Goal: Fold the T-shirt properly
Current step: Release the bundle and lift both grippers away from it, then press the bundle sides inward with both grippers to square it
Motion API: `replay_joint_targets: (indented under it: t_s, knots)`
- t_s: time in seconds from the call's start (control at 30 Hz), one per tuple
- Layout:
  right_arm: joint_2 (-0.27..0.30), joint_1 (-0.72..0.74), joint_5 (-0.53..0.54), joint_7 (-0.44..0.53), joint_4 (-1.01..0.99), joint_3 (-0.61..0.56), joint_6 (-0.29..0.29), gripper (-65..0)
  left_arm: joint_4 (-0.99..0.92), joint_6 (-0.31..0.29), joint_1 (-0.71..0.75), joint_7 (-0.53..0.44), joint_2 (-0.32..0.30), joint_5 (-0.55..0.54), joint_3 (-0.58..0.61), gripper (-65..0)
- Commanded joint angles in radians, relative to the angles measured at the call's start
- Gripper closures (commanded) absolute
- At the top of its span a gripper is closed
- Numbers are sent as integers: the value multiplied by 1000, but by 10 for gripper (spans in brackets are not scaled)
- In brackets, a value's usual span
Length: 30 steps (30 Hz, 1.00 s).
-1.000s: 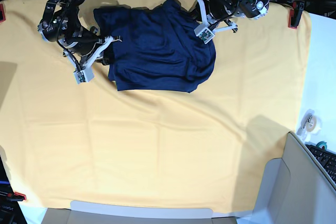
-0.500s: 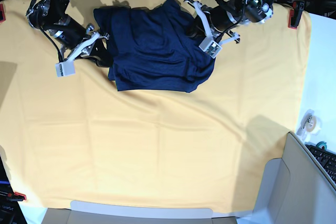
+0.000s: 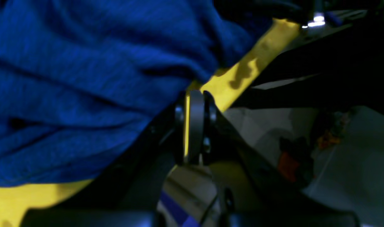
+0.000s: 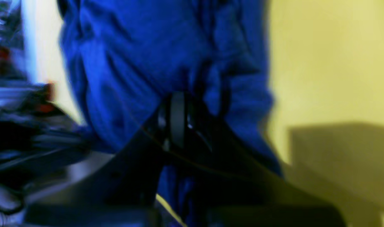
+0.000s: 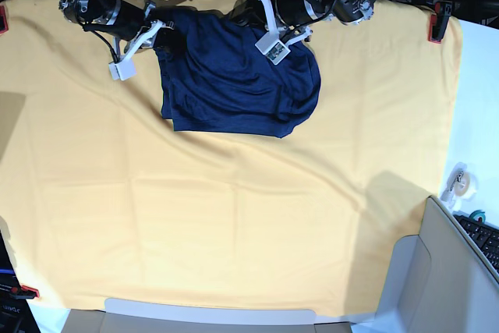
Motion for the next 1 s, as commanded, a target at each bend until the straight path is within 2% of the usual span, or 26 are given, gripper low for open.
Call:
replay_joint_targets:
  t_s: [0.0,0.1,0.23,0.37,0.5,0.8,0.97]
  knots:
    - [6,12,-16,4,-28,-22,1,0,7,-1,0,-13,-1,12,-4,0]
    - [12,18,-17,46,-82,-70,1,0,-7,-1,0,-13,-1,123,-2,0]
    - [47,38,-53,50,-87,-77,-1,0,-7,-1,9,-13,-4,276,-5,0]
    - [104,54,-51,52,-85,-73,-3,0,-6,-1,29,-11,-67,360,-5,0]
    - [130,57,-51,50,-58,-73,-4,0,3,-1,38,-11,-136,376,-55,0]
    - [153,52,-51,49,168,-51,-6,0,94,-8,78,1,-138,374,-205,0]
    - [153,31,-51,49,317,-53,-6,0,119,-10,112,-43,-133,360,-274,0]
